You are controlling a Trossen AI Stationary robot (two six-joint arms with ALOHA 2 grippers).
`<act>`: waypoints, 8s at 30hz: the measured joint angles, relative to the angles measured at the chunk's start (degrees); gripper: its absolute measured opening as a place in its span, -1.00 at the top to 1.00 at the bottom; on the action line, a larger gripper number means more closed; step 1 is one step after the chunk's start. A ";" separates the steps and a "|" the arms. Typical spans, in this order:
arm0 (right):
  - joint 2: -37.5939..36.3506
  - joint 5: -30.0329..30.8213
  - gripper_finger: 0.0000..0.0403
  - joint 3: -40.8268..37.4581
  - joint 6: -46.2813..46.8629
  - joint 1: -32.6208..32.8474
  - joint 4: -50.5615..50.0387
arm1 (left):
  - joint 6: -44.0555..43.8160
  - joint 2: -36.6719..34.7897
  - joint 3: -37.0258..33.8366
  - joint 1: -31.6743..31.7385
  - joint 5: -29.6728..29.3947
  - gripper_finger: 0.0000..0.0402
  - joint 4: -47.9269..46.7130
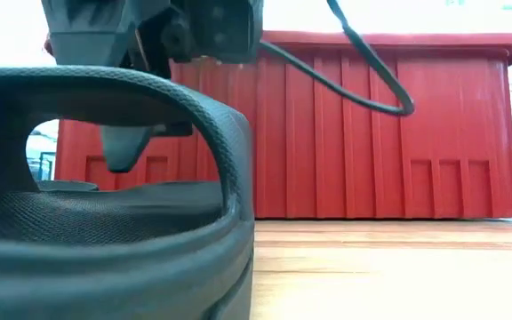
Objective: Pick and place slides into bin
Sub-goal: Put the black slide into the red bin
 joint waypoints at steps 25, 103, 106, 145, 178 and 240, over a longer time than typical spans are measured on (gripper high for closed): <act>0.02 0.28 1.00 0.00 -3.22 -0.02 0.55 | -6.15 -5.27 4.59 -2.43 10.96 0.98 13.76; 35.48 88.24 0.00 0.04 -57.69 42.01 35.15 | -4.61 -1.85 33.03 50.66 26.00 1.00 10.59; 36.92 89.24 0.00 0.04 -59.62 42.06 36.94 | -4.13 -1.94 33.03 50.01 26.00 1.00 10.66; 42.45 113.85 0.99 4.90 1.21 55.05 -6.71 | 9.56 -20.68 33.20 51.99 18.96 -0.09 5.87; 52.16 85.23 0.51 4.68 24.45 56.53 -18.99 | 17.96 -29.02 33.07 57.36 20.86 -0.09 -8.67; 58.09 23.42 -0.02 4.76 -42.04 13.00 -21.97 | 27.24 -29.26 33.05 58.17 17.58 -0.09 -22.41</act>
